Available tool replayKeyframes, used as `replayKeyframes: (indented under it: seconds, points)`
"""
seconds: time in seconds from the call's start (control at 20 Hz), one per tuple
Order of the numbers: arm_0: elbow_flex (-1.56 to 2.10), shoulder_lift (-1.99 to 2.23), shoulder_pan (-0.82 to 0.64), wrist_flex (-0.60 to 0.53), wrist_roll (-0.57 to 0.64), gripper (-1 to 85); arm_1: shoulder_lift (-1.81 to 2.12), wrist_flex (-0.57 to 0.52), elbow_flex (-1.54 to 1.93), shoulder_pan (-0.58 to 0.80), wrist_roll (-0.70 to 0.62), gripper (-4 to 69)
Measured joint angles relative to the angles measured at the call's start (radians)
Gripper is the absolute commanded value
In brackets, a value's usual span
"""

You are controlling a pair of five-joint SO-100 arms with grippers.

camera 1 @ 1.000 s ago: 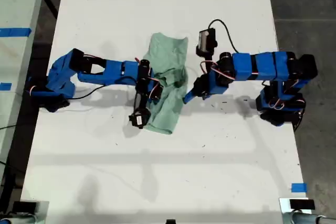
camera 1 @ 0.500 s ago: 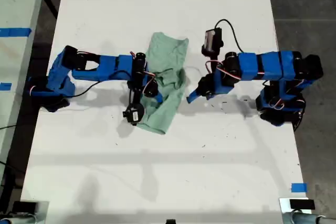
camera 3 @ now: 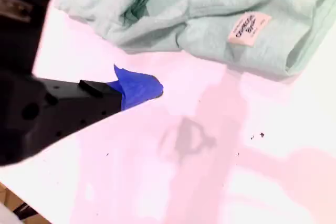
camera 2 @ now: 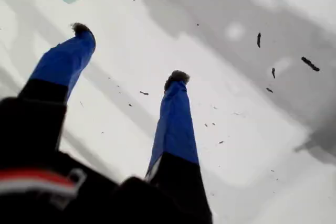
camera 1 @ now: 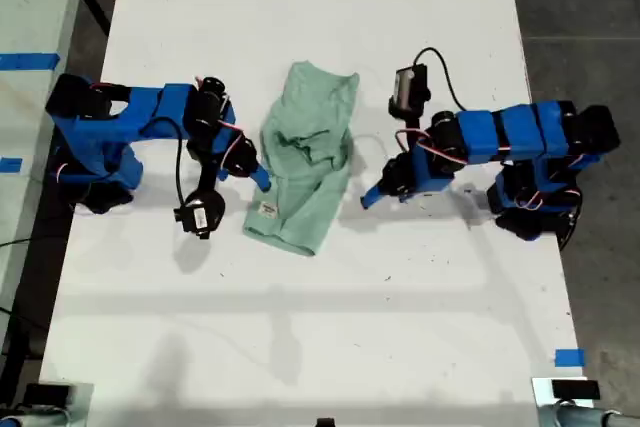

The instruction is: Fold tshirt

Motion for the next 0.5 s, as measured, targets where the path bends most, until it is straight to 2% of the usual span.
replayKeyframes:
  seconds: [0.25, 0.5]
  points:
    - [0.245, 0.202, 0.092, -0.014, -0.115, 26.8, 0.0, 0.026, -0.041, -0.101, 0.11, 26.7]
    - [0.31, 0.25, 0.092, -0.049, -0.124, 26.6, -0.086, 0.038, -0.146, -0.117, 0.129, 27.1]
